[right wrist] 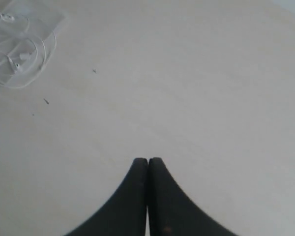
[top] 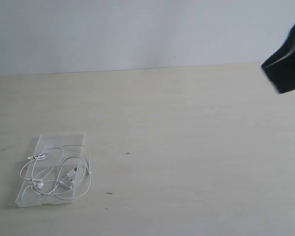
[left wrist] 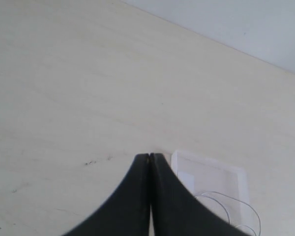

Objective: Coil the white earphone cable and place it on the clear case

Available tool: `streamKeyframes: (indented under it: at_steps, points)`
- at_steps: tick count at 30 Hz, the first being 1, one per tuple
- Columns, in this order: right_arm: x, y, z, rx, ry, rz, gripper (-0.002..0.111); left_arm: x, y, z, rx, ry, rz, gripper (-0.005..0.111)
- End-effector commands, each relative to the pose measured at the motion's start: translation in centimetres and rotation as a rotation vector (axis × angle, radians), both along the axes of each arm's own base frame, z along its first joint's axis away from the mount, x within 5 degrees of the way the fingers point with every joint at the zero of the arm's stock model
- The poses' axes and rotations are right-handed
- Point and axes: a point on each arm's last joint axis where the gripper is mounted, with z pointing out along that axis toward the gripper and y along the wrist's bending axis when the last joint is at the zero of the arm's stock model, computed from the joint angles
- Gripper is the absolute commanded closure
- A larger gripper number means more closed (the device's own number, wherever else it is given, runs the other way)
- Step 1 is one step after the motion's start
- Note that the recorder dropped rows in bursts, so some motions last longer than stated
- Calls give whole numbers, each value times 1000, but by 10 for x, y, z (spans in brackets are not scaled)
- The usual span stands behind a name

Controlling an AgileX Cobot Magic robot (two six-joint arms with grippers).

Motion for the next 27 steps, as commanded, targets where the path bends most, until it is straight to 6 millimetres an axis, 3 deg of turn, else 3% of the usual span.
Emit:
streamKeyframes:
  at_steps: [1, 8, 11, 17, 21, 27]
  points:
    - [-28, -29, 23, 103, -114, -6, 108, -1, -1, -2, -8, 5, -5, 107]
    - [-54, -63, 45, 274, -442, -1, 108, -1, -1, -2, -8, 5, -5, 107]
    - [-55, -74, 30, 312, -580, -75, 108, -1, -1, -2, -8, 5, -5, 107]
    - [-50, -89, -45, 319, -732, -230, 108, -1, -1, -2, -8, 5, -5, 107]
    - [-55, -98, -102, 273, -704, -314, 108, -1, -1, -2, -8, 5, -5, 107]
    - [-66, -104, -156, 265, -695, -377, 108, -1, -1, -2, -8, 5, -5, 107]
